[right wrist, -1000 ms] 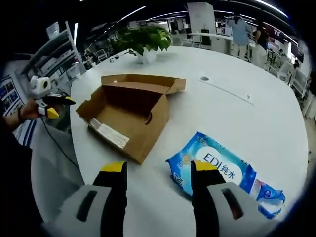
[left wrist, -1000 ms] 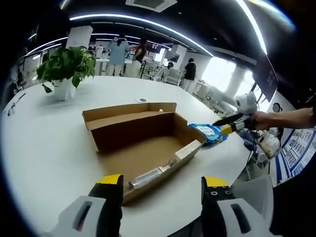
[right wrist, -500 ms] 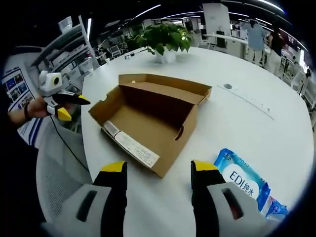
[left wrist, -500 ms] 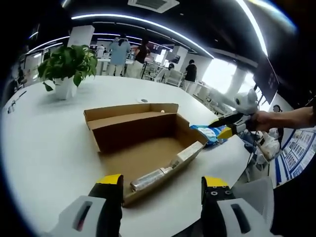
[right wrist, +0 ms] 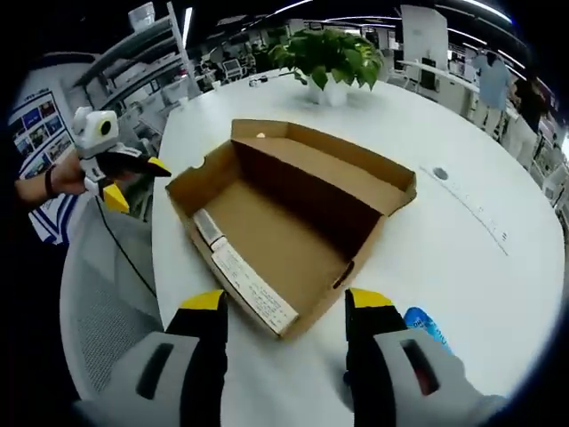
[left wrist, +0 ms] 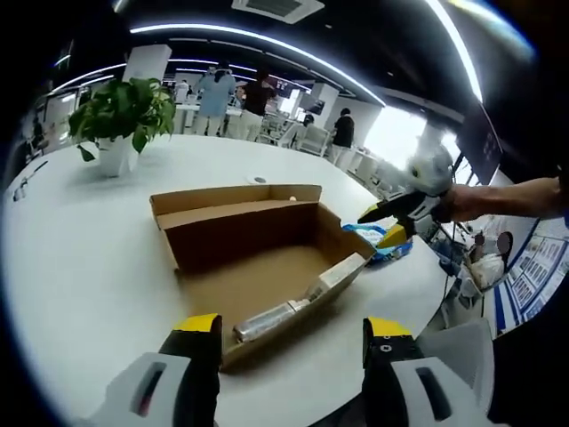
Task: Operate the shoe box by opening the lid, removing the specified soft item, and placing it in the target area until the item is outside and the box remains undamaged.
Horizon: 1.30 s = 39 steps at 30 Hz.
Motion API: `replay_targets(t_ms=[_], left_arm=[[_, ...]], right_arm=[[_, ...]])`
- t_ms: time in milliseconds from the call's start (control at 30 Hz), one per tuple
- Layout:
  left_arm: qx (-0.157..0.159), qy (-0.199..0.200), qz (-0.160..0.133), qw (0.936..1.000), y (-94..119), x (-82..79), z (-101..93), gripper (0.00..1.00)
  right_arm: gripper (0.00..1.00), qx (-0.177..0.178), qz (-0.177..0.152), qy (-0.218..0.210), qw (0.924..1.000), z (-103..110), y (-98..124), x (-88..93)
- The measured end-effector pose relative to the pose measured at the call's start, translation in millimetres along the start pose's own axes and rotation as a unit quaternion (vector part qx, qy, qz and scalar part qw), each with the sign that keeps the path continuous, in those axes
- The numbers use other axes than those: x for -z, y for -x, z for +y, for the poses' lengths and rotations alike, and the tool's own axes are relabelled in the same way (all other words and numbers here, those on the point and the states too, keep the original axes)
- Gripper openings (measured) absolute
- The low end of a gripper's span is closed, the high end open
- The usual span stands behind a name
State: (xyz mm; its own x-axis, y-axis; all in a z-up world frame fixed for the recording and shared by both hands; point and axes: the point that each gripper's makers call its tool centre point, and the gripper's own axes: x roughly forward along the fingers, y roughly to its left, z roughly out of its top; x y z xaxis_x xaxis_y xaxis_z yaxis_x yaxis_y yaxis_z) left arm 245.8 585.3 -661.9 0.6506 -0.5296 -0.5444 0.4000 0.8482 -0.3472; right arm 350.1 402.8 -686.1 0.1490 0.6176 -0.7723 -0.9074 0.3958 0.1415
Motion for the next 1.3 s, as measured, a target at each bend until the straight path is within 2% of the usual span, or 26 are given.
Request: replay_targets(t_ms=[100, 267, 433, 600, 833, 900, 1033, 1167, 1233, 1300], left_arm=[[0.001, -0.001, 0.001, 1.0000, 1, 1.6, -0.4, 0.65], [0.000, 0.002, 0.001, 1.0000, 2, 4.6, 2.1, 0.65], [0.003, 0.003, 0.005, 1.0000, 1, 9.4, 2.9, 0.65], [0.013, -0.006, 0.015, 0.9998, -3, 15.9, -4.5, 0.65], [0.019, -0.002, 0.016, 0.9997, -6, 17.0, -6.3, 0.65], [0.022, -0.003, 0.019, 0.9996, -8, 17.2, -6.5, 0.65], [0.024, -0.008, 0.021, 0.9995, -9, 14.9, -4.9, 0.65], [0.023, -0.012, 0.024, 0.9994, -11, 13.3, -2.5, 0.65], [0.022, -0.013, 0.022, 0.9994, -10, 11.5, -2.6, 0.65], [0.021, -0.011, 0.020, 0.9995, -10, 10.9, -2.5, 0.65]], right_arm=[[0.50, -0.005, 0.016, 0.020, 0.9997, -1, -7, -2.9], [0.49, -0.015, 0.024, 0.030, 0.9991, -2, -14, -8.8], [0.49, -0.020, 0.043, 0.045, 0.9979, -6, -20, -5.7], [0.50, -0.027, 0.065, 0.067, 0.9953, -2, -25, -0.9], [0.48, -0.053, 0.097, 0.102, 0.9887, 6, -35, 4.7], [0.49, -0.070, 0.112, 0.124, 0.9835, 4, -41, 6.7], [0.47, -0.091, 0.128, 0.137, 0.9780, 9, -47, 5.3], [0.48, -0.097, 0.149, 0.164, 0.9703, 4, -57, 10.0], [0.48, -0.105, 0.143, 0.158, 0.9714, 5, -57, 5.5], [0.51, -0.095, 0.141, 0.166, 0.9713, 1, -57, 4.7]])
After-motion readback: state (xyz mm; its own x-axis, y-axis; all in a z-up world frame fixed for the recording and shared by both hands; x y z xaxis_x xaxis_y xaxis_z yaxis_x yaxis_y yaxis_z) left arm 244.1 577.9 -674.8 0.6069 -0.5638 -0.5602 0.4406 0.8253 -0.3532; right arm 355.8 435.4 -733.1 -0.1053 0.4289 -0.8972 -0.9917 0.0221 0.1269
